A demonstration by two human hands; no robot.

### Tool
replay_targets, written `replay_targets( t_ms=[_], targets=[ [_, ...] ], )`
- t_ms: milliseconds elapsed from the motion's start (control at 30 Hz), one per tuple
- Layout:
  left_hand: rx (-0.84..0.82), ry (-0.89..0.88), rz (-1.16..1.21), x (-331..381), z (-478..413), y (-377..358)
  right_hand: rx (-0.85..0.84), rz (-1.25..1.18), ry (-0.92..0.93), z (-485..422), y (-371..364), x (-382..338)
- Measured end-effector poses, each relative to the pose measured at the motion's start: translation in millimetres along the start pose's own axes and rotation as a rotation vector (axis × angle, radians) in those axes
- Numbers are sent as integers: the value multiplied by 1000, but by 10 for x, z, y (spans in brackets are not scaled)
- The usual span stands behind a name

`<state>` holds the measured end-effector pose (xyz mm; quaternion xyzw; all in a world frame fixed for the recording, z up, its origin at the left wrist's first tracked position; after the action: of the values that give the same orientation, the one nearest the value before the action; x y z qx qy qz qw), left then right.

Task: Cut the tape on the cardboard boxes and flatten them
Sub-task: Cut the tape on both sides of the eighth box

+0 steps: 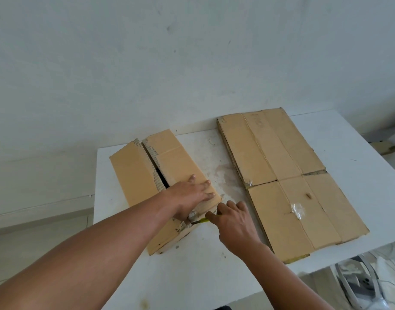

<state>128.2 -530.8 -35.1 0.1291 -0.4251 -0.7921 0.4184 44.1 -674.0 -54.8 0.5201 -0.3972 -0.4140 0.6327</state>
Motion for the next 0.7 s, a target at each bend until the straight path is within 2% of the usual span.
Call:
replay_targets(
  t_ms=[500,700],
  targets=[
    [-8,7,21,11,12,2,-53,12,11,-50,-16,-22],
    [0,4,14,15,19,16,-17,58,6,-97,17,20]
  ],
)
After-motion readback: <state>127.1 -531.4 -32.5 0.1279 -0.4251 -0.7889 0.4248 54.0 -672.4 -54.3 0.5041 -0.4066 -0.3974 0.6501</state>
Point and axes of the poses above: each hand's wrist, its own z-axis away from the middle knuckle, its own y-axis out of the back of the hand, x = y × z, the point moved 2 cm from there along -z, towards the middle knuckle, and after that the axes turned 7 degrees about z, right-handed, at the moved point
